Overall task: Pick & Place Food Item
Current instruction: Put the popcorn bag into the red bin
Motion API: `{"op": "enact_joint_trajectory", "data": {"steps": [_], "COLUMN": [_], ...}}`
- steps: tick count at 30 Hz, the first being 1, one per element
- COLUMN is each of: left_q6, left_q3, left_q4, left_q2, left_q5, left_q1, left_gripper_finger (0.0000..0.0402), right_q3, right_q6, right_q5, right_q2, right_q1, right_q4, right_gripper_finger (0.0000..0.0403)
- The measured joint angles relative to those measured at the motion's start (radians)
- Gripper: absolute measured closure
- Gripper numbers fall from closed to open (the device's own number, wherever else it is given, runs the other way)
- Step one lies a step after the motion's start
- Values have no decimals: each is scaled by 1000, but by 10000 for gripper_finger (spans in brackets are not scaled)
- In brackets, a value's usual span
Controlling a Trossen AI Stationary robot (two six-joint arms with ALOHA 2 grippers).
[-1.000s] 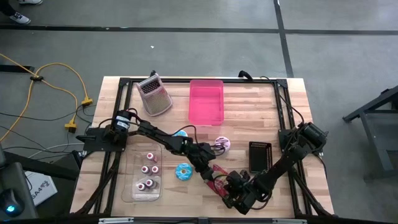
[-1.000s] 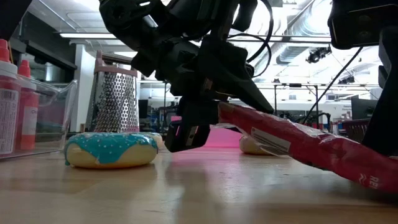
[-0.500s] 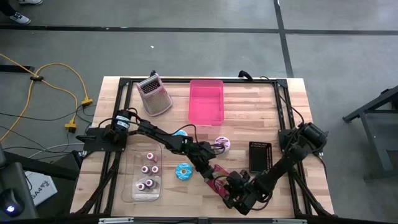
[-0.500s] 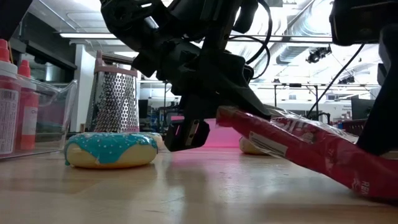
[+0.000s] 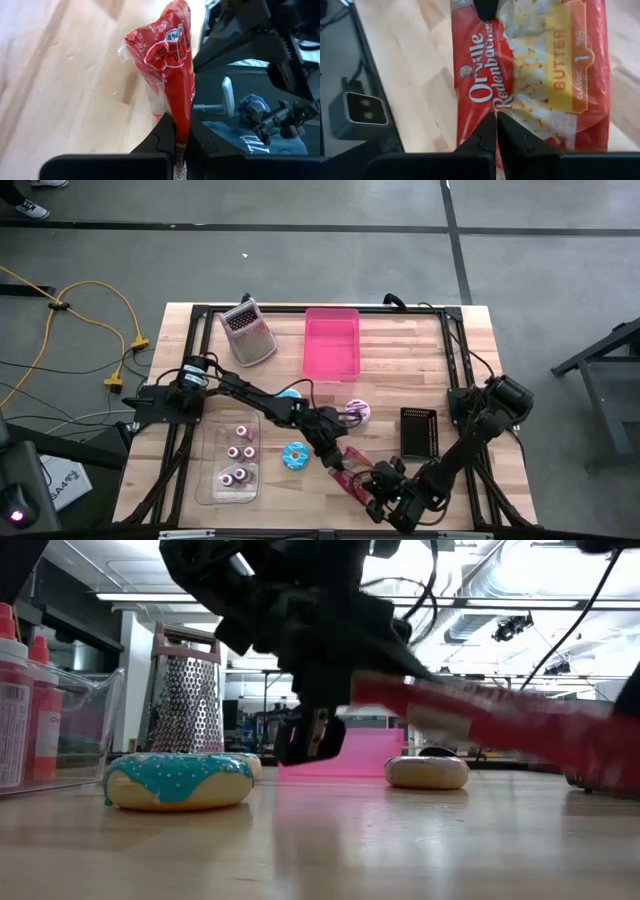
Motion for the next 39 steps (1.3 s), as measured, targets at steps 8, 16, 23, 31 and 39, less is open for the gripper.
{"op": "enact_joint_trajectory", "data": {"steps": [8, 16, 23, 31, 39], "left_q6": [56, 82, 85, 132, 180], "left_q3": [0, 0, 0, 0, 0], "left_q4": [6, -5, -5, -4, -100], "left_q2": [-42, -42, -46, -111, -217], "left_q5": [-5, -11, -5, 11, -109], "left_q1": [5, 36, 72, 99, 160], "left_gripper_finger": [395, 395, 395, 395, 395], "right_q3": [0, 0, 0, 0, 0], "right_q6": [-63, -233, -261, -253, -253], "right_q5": [77, 107, 90, 87, 87], "right_q2": [-67, -100, -100, -100, -100], "right_q1": [49, 99, 122, 142, 141], "right_q4": [13, 180, 253, 254, 260], "right_gripper_finger": [401, 401, 401, 401, 401]}}
